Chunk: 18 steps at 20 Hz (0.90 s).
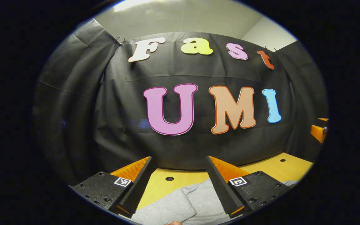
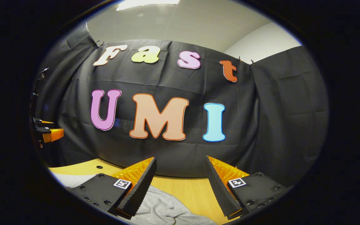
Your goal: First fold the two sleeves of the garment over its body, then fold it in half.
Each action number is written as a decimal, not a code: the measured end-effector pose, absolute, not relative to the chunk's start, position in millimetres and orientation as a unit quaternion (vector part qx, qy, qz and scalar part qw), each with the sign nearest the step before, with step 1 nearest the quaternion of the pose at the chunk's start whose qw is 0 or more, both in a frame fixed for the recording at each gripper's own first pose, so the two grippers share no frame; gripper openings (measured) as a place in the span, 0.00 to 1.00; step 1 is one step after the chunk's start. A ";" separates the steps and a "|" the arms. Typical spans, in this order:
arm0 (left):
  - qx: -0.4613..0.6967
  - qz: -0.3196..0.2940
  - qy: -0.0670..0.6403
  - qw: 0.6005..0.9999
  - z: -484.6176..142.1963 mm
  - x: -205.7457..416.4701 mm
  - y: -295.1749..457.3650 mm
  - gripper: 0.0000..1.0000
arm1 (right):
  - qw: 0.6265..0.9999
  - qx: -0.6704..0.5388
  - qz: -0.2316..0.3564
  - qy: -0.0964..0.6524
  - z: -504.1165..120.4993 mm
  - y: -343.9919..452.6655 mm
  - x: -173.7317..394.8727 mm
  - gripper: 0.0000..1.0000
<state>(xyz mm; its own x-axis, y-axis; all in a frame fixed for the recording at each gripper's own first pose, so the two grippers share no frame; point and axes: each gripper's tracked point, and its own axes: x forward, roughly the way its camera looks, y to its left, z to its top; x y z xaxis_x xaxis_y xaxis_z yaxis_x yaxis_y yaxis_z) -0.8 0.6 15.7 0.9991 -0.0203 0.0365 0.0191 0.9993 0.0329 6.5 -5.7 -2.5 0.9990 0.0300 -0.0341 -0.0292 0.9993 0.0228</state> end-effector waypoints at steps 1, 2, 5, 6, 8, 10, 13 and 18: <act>0.016 -0.012 -0.019 1.000 15.3 0.1 -0.6 0.98 | 1.000 0.013 0.012 0.020 -3.5 -10.1 6.3 0.98; 0.016 -0.013 -0.019 1.000 15.4 0.4 -1.9 0.97 | 1.000 0.014 0.009 0.023 -4.9 -14.2 6.5 0.97; 0.018 -0.014 -0.017 1.000 14.2 0.7 -4.7 0.98 | 0.999 0.007 0.004 0.034 -10.8 -29.1 5.0 0.97; 0.018 -0.015 -0.017 1.000 14.1 0.3 -5.4 0.98 | 0.999 0.001 0.001 0.041 -16.2 -36.5 2.8 0.97; 0.017 -0.014 -0.016 1.000 13.4 -0.2 -5.6 0.98 | 0.998 -0.010 0.008 0.061 -28.0 -46.3 -3.9 0.98; 0.019 -0.013 -0.015 1.000 11.8 -0.7 -4.9 0.98 | 0.996 -0.027 0.011 0.087 -44.4 -62.0 -12.9 0.97; 0.020 -0.013 -0.011 1.000 7.3 0.9 -5.3 0.98 | 0.992 -0.039 0.002 0.120 -62.7 -88.6 -26.3 0.97; 0.023 -0.017 -0.002 1.000 -1.0 6.1 -14.2 0.98 | 0.984 -0.046 -0.015 0.171 -99.8 -124.8 -43.9 0.97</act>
<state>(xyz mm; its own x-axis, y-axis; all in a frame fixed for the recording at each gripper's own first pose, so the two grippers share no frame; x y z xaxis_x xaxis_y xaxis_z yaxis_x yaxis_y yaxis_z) 6.1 -14.2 -1.0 0.9994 -0.0349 0.0024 0.0347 0.9983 0.0463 -43.9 -124.8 -99.8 0.9411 -0.0450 -0.3351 0.0134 0.9953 -0.0961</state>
